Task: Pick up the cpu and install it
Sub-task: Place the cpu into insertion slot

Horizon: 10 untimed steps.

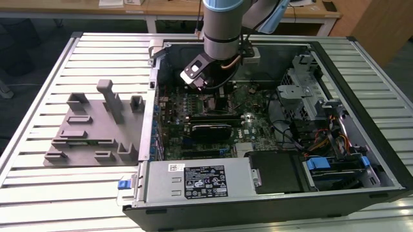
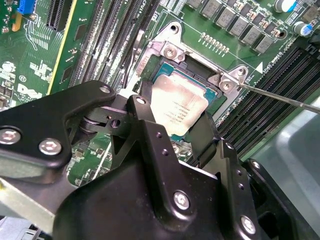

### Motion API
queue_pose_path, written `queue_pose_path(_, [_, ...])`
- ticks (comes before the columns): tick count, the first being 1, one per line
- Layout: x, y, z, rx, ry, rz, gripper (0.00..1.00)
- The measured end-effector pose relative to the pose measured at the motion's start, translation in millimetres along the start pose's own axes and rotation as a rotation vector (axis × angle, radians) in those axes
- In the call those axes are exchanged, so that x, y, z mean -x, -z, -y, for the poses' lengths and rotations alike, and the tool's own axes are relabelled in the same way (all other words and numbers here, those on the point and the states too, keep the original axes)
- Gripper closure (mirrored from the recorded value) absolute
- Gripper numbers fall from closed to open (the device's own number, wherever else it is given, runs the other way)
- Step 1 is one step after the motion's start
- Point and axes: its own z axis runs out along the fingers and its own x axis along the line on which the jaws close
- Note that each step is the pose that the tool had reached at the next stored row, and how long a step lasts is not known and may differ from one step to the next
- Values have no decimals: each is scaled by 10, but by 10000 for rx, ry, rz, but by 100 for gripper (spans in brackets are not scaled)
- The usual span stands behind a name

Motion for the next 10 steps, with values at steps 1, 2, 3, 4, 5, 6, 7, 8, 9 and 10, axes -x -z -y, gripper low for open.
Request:
queue_pose_path(1, [0,-3,0,0,0,0,46])
queue_pose_path(2, [0,-3,0,0,1,1,46])
queue_pose_path(3, [0,-3,0,0,1,2,46])
queue_pose_path(4, [0,-4,0,0,0,1,46])
queue_pose_path(5, [0,-5,0,1,0,-1,46])
queue_pose_path(6, [0,-5,0,1,0,-1,46])
queue_pose_path(7, [0,-5,0,0,0,0,46])
queue_pose_path(8, [0,-6,0,3,0,-2,45])
queue_pose_path(9, [0,-7,0,3,1,-3,45])
queue_pose_path(10, [0,-7,0,2,0,-2,45])
